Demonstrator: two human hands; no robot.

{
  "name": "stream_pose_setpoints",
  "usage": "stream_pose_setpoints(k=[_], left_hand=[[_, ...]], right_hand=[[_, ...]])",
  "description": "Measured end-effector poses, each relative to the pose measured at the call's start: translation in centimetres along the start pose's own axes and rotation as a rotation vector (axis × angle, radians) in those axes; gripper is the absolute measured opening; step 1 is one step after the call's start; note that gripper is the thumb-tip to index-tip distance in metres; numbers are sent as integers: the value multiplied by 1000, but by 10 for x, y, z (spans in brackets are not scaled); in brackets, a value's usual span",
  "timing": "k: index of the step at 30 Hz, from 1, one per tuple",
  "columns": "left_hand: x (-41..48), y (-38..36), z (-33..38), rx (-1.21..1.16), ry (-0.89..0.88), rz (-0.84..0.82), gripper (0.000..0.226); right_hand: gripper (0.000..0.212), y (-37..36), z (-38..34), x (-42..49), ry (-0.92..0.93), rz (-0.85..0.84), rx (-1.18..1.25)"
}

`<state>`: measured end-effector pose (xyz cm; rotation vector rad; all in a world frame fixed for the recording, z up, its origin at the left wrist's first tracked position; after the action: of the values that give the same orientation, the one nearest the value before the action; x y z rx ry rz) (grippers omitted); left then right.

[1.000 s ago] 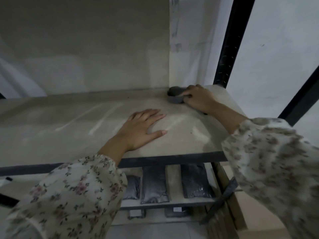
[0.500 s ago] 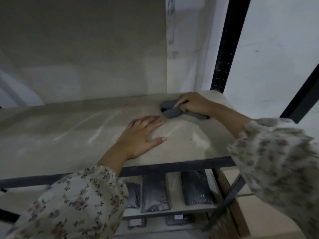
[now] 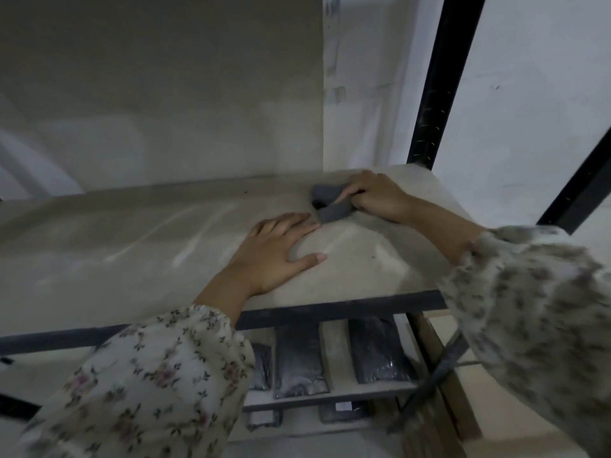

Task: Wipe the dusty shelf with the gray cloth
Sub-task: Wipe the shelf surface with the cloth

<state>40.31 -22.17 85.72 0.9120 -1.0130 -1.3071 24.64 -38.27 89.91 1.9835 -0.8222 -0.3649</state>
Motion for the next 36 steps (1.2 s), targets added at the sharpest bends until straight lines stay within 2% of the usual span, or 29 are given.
stream_pose_setpoints(k=[4,6,7,9,11,13,18,22,24,27,29,31,34,36], left_hand=[[1,1,-1,26,0,0,82],[1,2,0,24,-5,2,81],[2,3,0,21,-7,4,81],[1,3,1,21,-6,8,81],[0,2,1,22,1,13,82],[-2,2,1,13,5,0,83],[-4,2,5,53,11,-32,78],[-8,3,6,74,14,-48,72],[-9,6,7,76,9,-39,70],[-16,6,8,88,18,-31,63],[-25,5,10,87,21,-42,69],[-33,3,13,86,13,-53,74],[-39,3,13,88,18,-47,76],[-39,2,12,78,22,-40,72]], right_hand=[[48,20,-7,-26,-64,-116,174],[46,37,-7,-10,-136,12,177],[45,40,-5,0,-163,68,151],[43,31,2,15,-168,73,-25],[42,10,11,17,-124,75,-229],[44,-1,13,3,-72,101,-286],[39,-7,14,-57,102,91,-211],[35,-15,0,-103,151,98,-171],[34,-14,-6,-121,145,22,-108],[43,1,-13,-125,129,-121,138],[44,20,-6,-100,45,25,201],[41,30,8,-66,-24,182,72],[41,10,25,-41,-127,142,-340],[40,-6,23,-48,-115,196,-471]])
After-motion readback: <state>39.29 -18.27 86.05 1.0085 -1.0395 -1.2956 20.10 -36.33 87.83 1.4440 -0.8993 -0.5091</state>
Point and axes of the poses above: each hand's wrist, its own x-axis towards the middle knuckle, its own y-axis out of the back of the hand, z = x × y, the point moved 1 cm from there along x, towards the middle knuckle, and after that the axes turned 5 degrees about -x, right-handed, at the moved point
